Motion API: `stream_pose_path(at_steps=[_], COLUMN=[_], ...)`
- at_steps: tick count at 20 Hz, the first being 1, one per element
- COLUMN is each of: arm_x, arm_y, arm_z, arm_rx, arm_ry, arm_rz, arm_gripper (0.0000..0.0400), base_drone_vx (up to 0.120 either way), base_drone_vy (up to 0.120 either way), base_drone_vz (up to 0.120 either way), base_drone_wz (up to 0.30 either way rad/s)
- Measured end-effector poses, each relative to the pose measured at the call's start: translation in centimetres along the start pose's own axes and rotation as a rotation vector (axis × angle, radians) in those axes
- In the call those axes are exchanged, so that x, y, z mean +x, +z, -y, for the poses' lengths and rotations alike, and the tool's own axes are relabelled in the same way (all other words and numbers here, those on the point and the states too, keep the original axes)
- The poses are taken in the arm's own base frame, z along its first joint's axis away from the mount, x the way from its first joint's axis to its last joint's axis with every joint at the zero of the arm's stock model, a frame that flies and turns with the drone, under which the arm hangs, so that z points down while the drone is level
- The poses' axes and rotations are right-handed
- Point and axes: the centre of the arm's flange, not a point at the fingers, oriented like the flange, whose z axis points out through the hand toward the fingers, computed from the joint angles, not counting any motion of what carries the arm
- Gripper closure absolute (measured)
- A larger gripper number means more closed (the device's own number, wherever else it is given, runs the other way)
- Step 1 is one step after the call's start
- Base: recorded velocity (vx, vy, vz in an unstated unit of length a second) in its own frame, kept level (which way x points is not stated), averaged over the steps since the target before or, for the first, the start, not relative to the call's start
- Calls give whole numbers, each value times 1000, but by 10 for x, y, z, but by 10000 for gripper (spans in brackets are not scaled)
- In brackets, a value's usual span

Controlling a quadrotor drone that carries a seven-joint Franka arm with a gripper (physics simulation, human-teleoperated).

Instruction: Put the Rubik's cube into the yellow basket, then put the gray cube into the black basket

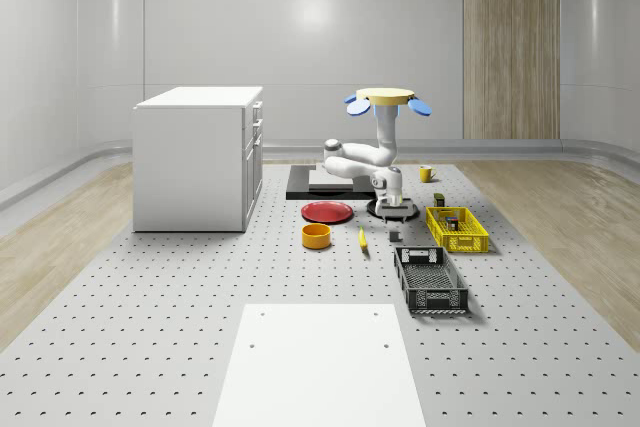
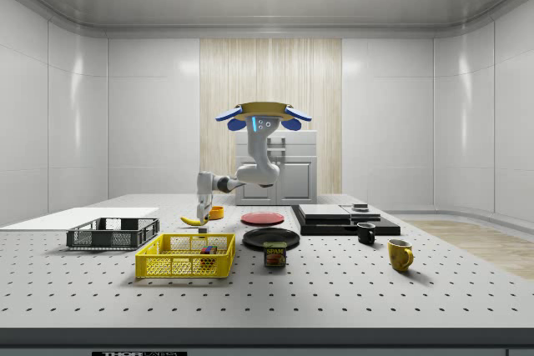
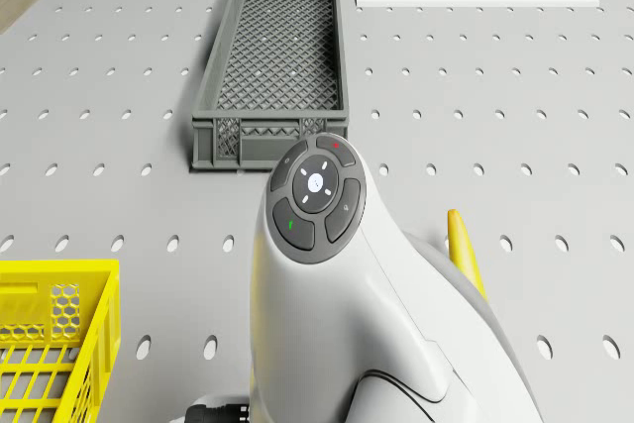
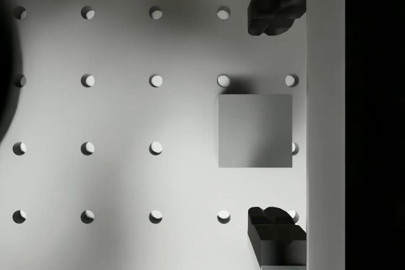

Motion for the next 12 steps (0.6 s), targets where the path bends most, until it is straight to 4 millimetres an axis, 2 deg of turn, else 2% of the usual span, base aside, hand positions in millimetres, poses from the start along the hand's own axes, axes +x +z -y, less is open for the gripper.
stream_pose_path(at_steps=[6,12], arm_x=[0,7], arm_y=[24,34], arm_z=[0,6], arm_rx=[0,0], arm_ry=[0,0], arm_rz=[0,0], arm_gripper=[0,0], base_drone_vx=[0,0], base_drone_vy=[0,0], base_drone_vz=[0,0], base_drone_wz=[0,0])
